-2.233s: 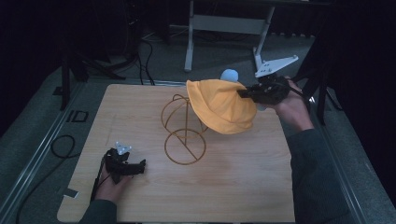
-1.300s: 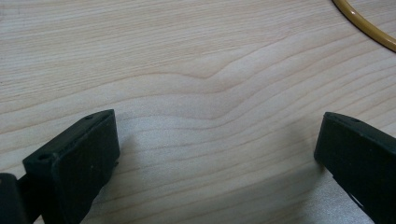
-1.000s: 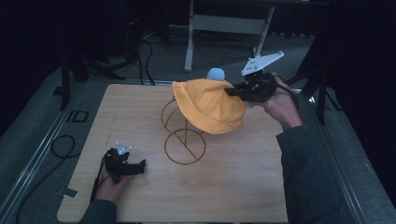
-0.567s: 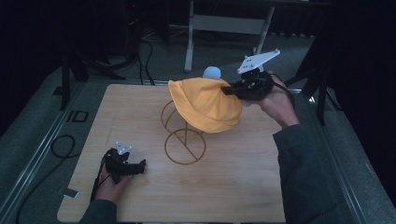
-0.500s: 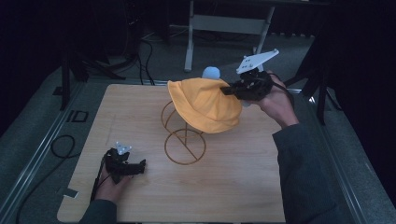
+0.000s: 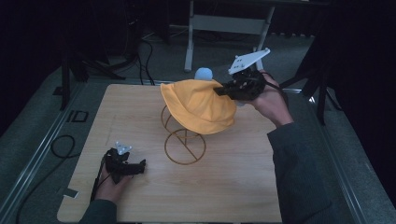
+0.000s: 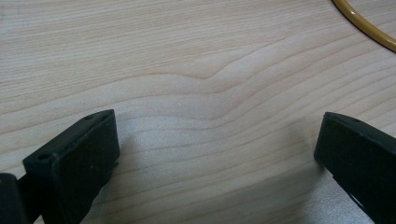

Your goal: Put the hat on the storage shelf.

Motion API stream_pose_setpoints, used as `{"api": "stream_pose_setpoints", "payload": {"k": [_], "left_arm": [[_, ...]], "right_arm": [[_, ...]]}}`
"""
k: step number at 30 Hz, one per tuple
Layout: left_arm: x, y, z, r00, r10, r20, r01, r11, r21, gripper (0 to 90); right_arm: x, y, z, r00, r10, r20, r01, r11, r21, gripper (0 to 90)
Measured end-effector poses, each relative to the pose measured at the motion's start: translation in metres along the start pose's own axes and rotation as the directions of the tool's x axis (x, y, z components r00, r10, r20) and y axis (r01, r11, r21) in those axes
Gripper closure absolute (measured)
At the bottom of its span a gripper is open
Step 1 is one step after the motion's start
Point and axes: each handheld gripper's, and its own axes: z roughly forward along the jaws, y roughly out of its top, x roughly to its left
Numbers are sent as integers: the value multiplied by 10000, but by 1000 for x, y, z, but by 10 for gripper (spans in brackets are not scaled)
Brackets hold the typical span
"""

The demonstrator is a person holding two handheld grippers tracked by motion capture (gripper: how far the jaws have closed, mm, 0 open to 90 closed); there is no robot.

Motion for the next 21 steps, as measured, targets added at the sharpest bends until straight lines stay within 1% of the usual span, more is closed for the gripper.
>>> {"api": "stream_pose_setpoints", "payload": {"k": [6, 12, 21], "left_arm": [[0, 0, 0, 10000, -33, -4, 33, 10000, -28, 2], [0, 0, 0, 10000, -20, -1, 20, 10000, -21, 2], [0, 0, 0, 10000, -23, -1, 23, 10000, -25, 2]], "right_arm": [[3, 3, 5, 9999, -92, -71, 93, 9999, 44, 847], [6, 6, 14, 9998, -208, -11, 208, 9992, 355, 846], [8, 11, 23, 9993, -356, -98, 361, 9981, 494, 844]]}}
